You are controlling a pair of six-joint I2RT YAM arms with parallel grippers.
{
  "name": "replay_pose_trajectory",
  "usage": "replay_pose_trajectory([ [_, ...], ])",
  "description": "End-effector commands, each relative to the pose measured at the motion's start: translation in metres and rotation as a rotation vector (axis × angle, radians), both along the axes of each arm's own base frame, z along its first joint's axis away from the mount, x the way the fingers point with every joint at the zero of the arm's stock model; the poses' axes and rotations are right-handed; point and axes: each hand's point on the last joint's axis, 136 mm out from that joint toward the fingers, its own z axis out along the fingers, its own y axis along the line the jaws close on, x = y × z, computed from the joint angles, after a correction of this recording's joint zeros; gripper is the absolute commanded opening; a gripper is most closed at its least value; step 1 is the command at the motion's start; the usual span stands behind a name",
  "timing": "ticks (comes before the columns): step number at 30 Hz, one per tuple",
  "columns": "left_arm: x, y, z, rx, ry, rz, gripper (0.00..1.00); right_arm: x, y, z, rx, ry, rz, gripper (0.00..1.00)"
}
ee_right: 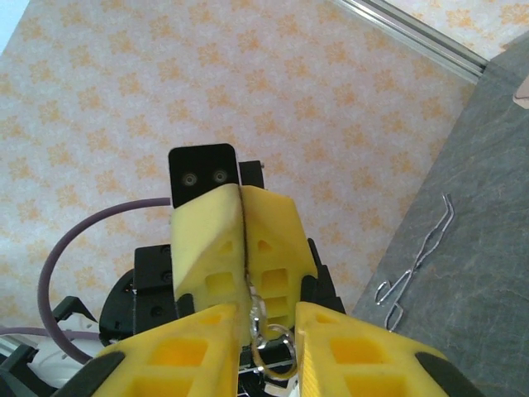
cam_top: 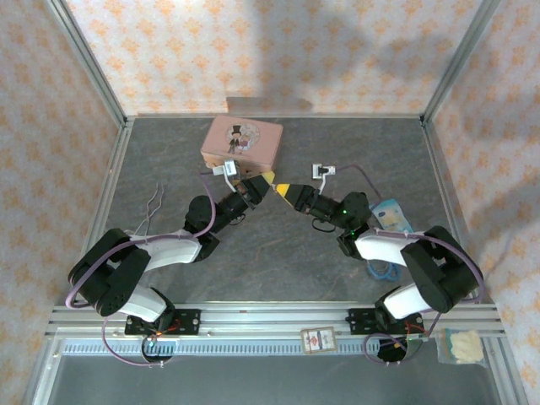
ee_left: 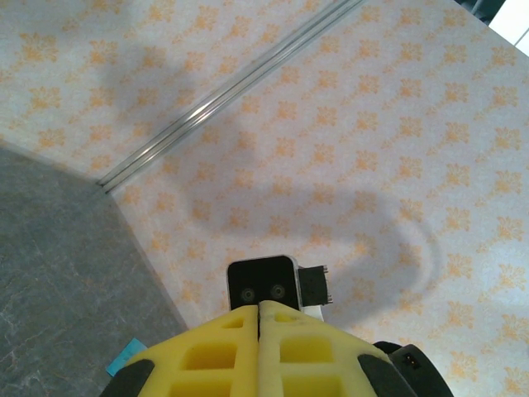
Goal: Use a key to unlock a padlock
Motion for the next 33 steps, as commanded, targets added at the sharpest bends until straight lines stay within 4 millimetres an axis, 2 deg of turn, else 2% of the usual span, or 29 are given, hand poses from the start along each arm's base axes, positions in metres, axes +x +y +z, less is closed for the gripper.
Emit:
replay_pose_trajectory([
  [1,-0.008,0.001,0.018,-0.027,-0.067,0.004,0.00,-0.008,0.001,0.015,0.044,-0.060,0.029,0.24],
  [8,-0.011,-0.001,0.021,-0.045,-0.066,-0.002,0.00,-0.007,0.006,0.015,0.053,-0.057,0.044,0.21],
  [11,-0.012,-0.001,0.022,-0.051,-0.067,-0.003,0.00,-0.007,0.007,0.015,0.063,-0.057,0.050,0.10],
  [12,-0.012,0.000,0.022,-0.053,-0.066,0.001,0.00,-0.007,0.007,0.014,0.063,-0.056,0.050,0.03],
  [15,-0.012,0.004,0.021,-0.057,-0.059,0.016,0.00,-0.009,0.006,0.015,0.068,-0.066,0.052,0.00],
  [16,-0.011,0.007,0.019,-0.054,-0.050,0.034,0.07,-0.008,0.005,0.013,0.064,-0.062,0.044,0.00],
  [18,-0.004,0.017,0.012,-0.031,-0.029,0.095,0.53,-0.004,0.003,0.004,0.032,-0.052,0.016,0.00],
  [19,0.002,0.023,0.007,-0.010,-0.010,0.125,0.69,-0.001,0.003,-0.001,0.007,-0.048,0.001,0.00],
  [20,0.009,0.030,0.002,0.023,0.008,0.164,0.84,0.003,0.002,-0.010,-0.033,-0.036,-0.023,0.00],
  [21,0.018,0.038,-0.008,0.074,0.034,0.201,0.89,0.008,0.000,-0.021,-0.080,-0.020,-0.053,0.00],
  [25,0.053,0.078,-0.057,0.265,0.182,0.341,0.89,0.024,-0.009,-0.059,-0.265,0.033,-0.168,0.00],
  [28,0.074,0.100,-0.096,0.376,0.281,0.347,0.86,0.031,-0.019,-0.082,-0.385,0.062,-0.237,0.00],
  [31,0.093,0.113,-0.135,0.481,0.387,0.320,0.81,0.036,-0.030,-0.096,-0.483,0.077,-0.294,0.00],
  [33,0.104,0.115,-0.163,0.555,0.452,0.285,0.79,0.038,-0.035,-0.102,-0.543,0.078,-0.317,0.00],
])
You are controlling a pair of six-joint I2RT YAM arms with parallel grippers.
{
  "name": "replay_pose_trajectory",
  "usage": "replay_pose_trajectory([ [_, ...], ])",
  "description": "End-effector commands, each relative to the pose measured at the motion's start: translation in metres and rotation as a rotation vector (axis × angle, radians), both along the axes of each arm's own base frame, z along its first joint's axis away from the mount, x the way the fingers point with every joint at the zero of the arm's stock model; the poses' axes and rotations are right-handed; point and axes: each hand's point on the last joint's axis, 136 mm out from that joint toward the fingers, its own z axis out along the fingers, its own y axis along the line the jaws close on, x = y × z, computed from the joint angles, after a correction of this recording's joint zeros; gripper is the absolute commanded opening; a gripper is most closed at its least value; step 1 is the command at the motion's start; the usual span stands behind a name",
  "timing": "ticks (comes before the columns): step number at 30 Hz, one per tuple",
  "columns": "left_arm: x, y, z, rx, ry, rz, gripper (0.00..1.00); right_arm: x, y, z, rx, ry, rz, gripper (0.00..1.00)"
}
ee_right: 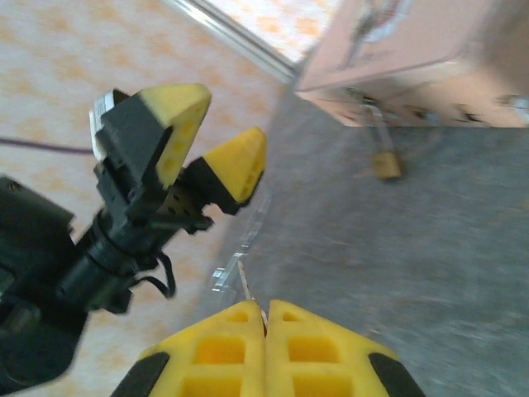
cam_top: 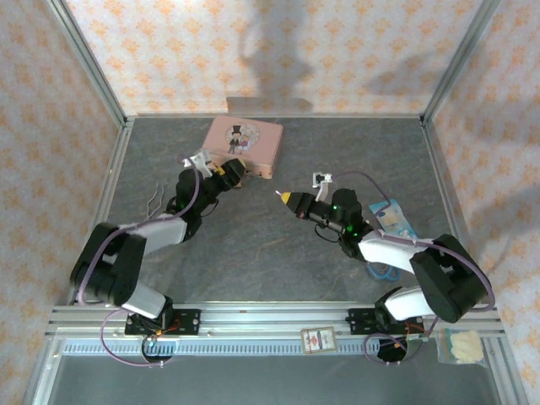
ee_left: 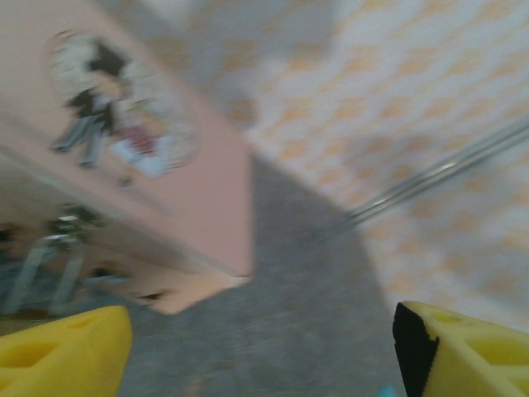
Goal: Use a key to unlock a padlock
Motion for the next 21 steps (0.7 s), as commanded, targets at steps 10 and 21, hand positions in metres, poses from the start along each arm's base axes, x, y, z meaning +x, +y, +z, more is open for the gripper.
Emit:
replay_pose_trajectory([
  [10,0.031,0.000,-0.115,0.357,0.382,-0.156,0.80,0.020,-0.045,-0.018,-0.402,-0.083,-0.177,0.00],
  [21,0.044,0.009,-0.147,0.467,0.447,-0.147,0.70,0.018,-0.053,-0.010,-0.440,-0.123,-0.193,0.00],
])
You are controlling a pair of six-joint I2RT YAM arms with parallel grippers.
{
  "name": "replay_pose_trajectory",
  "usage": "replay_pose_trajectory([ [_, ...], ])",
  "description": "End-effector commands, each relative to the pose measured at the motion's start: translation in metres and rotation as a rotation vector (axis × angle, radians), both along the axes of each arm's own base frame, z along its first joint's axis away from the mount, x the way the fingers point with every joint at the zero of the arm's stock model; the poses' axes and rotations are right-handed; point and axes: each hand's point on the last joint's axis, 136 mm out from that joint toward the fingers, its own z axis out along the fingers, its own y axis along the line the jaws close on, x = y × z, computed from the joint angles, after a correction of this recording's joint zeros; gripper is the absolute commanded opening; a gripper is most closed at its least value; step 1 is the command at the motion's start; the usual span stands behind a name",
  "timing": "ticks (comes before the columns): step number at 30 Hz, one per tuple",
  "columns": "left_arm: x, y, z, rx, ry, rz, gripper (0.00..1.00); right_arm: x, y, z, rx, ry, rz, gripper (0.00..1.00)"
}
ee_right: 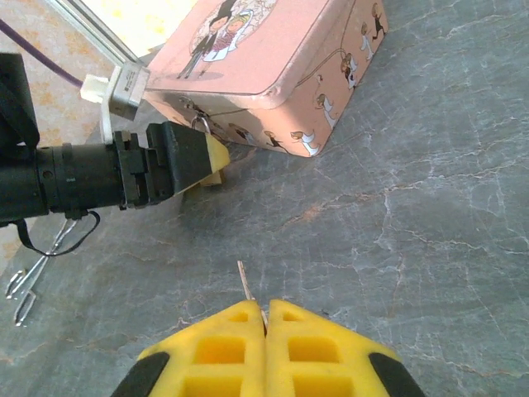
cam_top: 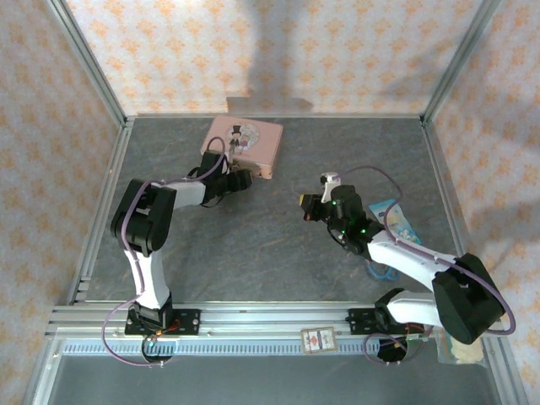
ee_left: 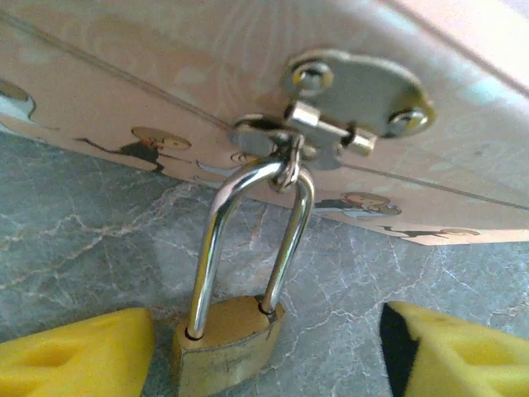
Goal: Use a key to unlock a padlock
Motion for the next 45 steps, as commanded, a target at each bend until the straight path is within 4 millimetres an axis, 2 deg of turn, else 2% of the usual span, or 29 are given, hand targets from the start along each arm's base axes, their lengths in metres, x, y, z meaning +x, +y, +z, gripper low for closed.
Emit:
replay_pose_trajectory([
  [1,0.001,0.010,-0.019,0.085,0.039,0.000,0.68,0.004,-0.003,0.011,-0.016,-0.033,-0.014,0.00],
  [8,0.012,0.035,-0.023,0.144,0.009,0.043,0.52,0.005,-0.003,0.015,-0.001,-0.041,-0.020,0.00],
  [12,0.015,0.032,-0.025,0.101,0.009,0.024,0.34,0.005,-0.001,0.016,0.005,-0.038,-0.018,0.00],
  [15,0.014,0.021,-0.022,0.037,-0.001,0.003,0.13,0.004,0.001,0.013,0.013,-0.028,-0.016,0.00],
  [20,0.007,0.009,-0.012,-0.097,0.000,0.022,0.10,0.001,0.009,0.002,0.052,0.007,0.000,0.00],
  [23,-0.004,0.000,-0.004,-0.211,0.016,0.048,0.09,-0.001,0.017,-0.005,0.102,0.034,0.012,0.00],
  [26,-0.017,-0.012,0.006,-0.349,0.038,0.082,0.01,-0.003,0.028,-0.013,0.169,0.074,0.042,0.00],
  [28,-0.025,-0.024,0.024,-0.465,0.029,0.090,0.00,-0.005,0.038,-0.017,0.218,0.100,0.070,0.00],
  [36,-0.058,-0.071,0.066,-0.866,0.025,0.087,0.00,-0.008,0.071,-0.028,0.394,0.187,0.151,0.00],
  [40,-0.070,-0.084,0.090,-1.056,0.002,0.076,0.00,-0.004,0.081,-0.032,0.475,0.223,0.161,0.00],
  [45,-0.076,-0.092,0.099,-1.162,-0.018,0.068,0.00,0.003,0.091,-0.033,0.579,0.265,0.166,0.00],
])
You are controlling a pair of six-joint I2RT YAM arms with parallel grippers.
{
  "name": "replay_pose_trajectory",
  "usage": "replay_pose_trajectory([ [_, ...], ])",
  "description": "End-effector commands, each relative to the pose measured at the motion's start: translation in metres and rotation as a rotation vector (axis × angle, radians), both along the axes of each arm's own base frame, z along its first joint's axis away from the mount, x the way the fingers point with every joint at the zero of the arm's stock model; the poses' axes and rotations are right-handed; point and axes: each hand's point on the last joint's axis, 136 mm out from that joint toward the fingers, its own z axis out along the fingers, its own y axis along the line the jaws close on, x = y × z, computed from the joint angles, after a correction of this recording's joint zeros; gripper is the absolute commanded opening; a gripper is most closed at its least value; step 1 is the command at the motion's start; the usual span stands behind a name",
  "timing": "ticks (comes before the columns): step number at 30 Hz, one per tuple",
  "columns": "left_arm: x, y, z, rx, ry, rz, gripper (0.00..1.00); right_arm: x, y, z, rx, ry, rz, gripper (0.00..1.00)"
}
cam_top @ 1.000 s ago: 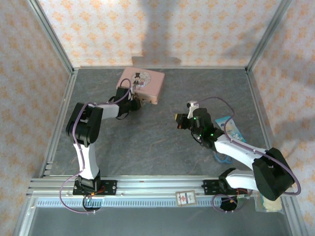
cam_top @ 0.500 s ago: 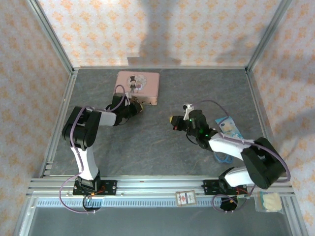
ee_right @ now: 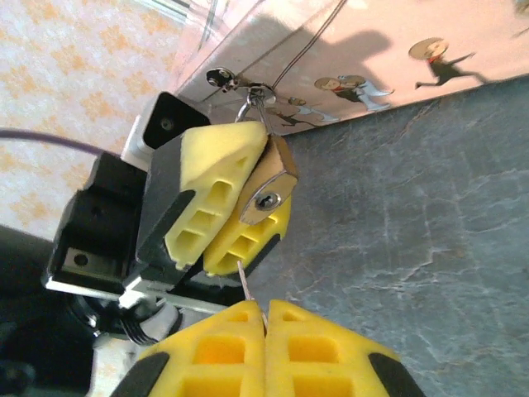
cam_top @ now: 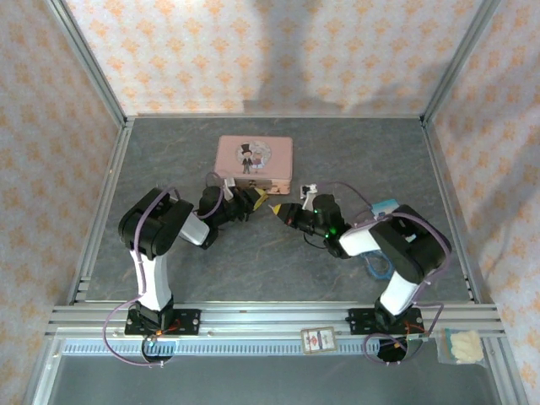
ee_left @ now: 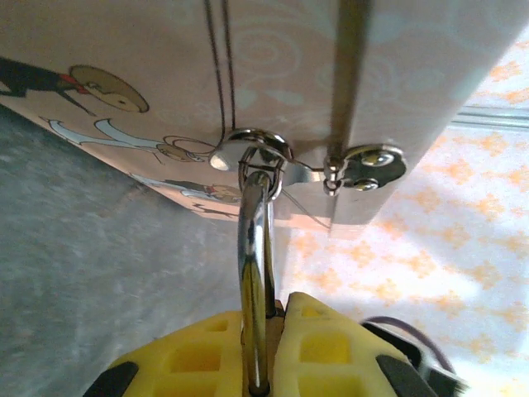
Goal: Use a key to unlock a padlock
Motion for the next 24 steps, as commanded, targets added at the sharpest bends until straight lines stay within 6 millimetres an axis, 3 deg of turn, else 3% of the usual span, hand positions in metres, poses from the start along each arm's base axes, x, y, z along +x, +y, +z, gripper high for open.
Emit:
replay_pose_trajectory([
  [1,0.002,-0.005,0.055,-0.176,-0.151,0.016,0.00,0.007,0.014,0.031,0.175,-0.026,0.014,0.00],
  [7,-0.002,-0.007,0.057,-0.189,-0.156,0.027,0.00,0.010,0.015,0.018,0.210,0.028,0.001,0.00],
  [16,-0.006,-0.005,0.048,-0.154,-0.147,0.039,0.00,0.012,0.001,0.026,0.212,0.003,-0.051,0.00],
  [24,-0.007,-0.008,0.051,-0.146,-0.158,0.030,0.00,0.015,-0.002,0.016,0.166,0.018,-0.068,0.00],
])
